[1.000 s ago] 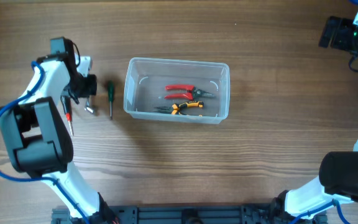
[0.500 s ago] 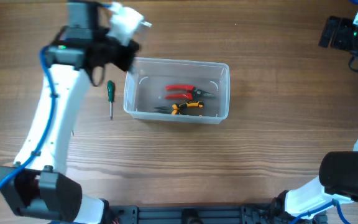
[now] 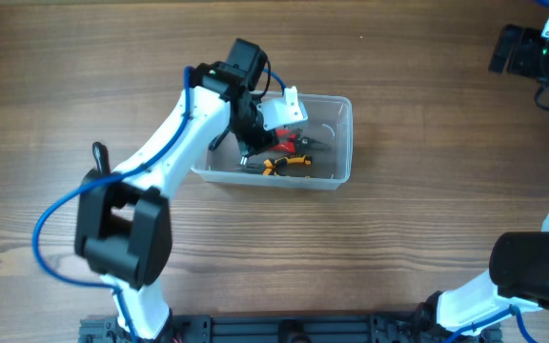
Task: Pack container
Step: 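Lift the socket wrench and drop it into the container, then lower the left gripper onto the green screwdriver and grasp it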
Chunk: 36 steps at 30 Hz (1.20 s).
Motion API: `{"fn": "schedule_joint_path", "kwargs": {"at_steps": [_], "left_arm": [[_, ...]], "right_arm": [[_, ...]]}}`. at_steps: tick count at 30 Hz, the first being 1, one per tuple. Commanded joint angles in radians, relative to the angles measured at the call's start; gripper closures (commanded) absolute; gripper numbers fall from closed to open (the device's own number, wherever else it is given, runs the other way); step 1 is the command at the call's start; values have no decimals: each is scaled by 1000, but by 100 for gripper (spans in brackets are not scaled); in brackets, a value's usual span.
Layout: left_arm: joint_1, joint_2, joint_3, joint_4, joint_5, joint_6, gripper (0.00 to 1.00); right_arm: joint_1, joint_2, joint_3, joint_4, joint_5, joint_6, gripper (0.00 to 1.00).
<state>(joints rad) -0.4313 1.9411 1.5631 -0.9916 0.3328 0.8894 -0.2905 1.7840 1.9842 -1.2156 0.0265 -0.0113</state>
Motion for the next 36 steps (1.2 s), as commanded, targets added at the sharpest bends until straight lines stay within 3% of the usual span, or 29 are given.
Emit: {"fn": "schedule_joint_path", "kwargs": {"at_steps": [1, 3, 4, 8, 12, 14, 17, 18, 19, 21, 23, 28, 36], "left_arm": [[-5, 89, 8, -5, 6, 26, 96], [-6, 120, 8, -5, 6, 19, 91], [-6, 127, 8, -5, 6, 19, 67], [-6, 127, 8, -4, 6, 3, 53], [-4, 87, 67, 38, 10, -172, 41], [-2, 50, 147, 37, 8, -249, 41], [13, -18, 271, 43, -39, -389, 49], [29, -48, 302, 50, -103, -477, 52], [44, -69, 306, 57, -164, -546, 47], [95, -111, 306, 39, -314, -699, 57], [165, -125, 306, -10, -395, -801, 58], [312, -95, 301, -115, -395, -846, 61], [366, 76, 301, -143, -394, -893, 57]], "right_arm": [[5, 21, -3, 3, -5, 14, 0], [5, 21, -3, 3, -5, 13, 0], [5, 21, -3, 3, -5, 14, 0], [5, 21, -3, 3, -5, 14, 0], [5, 21, -3, 3, -5, 14, 0], [5, 21, -3, 3, -5, 14, 0], [5, 21, -3, 3, -5, 14, 0], [5, 21, -3, 3, -5, 14, 0], [5, 21, -3, 3, -5, 14, 0], [5, 21, -3, 3, -5, 14, 0], [5, 21, -3, 3, -5, 14, 0], [5, 21, -3, 3, -5, 14, 0], [5, 21, -3, 3, -5, 14, 0]]}}
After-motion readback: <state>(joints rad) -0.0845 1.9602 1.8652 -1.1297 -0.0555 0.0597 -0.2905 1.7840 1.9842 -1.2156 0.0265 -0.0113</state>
